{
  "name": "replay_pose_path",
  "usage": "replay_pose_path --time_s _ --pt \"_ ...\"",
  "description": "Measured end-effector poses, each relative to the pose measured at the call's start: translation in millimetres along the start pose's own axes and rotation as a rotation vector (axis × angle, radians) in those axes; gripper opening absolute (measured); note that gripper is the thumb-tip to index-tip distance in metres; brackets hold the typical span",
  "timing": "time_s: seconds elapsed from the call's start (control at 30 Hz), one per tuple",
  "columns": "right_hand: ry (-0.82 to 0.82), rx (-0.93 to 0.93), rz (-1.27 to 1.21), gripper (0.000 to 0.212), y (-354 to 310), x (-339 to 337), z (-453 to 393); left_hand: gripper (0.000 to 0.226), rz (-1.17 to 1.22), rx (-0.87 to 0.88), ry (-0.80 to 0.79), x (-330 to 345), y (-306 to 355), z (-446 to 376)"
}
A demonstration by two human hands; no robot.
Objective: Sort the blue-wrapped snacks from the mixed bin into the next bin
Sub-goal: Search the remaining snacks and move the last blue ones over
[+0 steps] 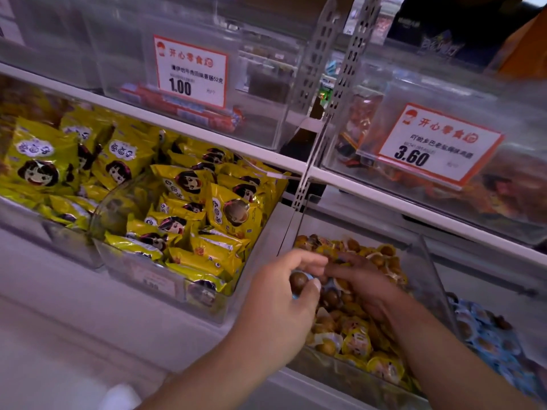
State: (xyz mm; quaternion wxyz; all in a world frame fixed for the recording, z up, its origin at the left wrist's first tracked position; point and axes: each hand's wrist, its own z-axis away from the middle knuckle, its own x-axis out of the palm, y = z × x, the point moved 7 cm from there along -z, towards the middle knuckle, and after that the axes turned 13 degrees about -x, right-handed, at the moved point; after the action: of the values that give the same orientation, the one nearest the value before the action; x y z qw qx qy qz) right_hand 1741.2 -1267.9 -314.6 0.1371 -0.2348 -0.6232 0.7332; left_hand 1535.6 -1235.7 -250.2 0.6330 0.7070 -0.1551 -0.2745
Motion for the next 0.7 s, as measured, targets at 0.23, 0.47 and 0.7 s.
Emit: replay_pose_path --time_s 0.23,0.47,0.7 --pt "0.122 -0.053 -0.385 0.026 -12 -33 35 0.049 0.167 -0.34 -0.176 54 -34 -13" --pt "0.199 -0.024 -0.598 0.021 12 -30 71 0.017 0.167 -0.334 -0.18 88 -47 -40" --pt "0.21 -0.077 -0.43 0.023 3 -47 69 0.011 -0.092 -0.099 -0.123 90 -34 -46"
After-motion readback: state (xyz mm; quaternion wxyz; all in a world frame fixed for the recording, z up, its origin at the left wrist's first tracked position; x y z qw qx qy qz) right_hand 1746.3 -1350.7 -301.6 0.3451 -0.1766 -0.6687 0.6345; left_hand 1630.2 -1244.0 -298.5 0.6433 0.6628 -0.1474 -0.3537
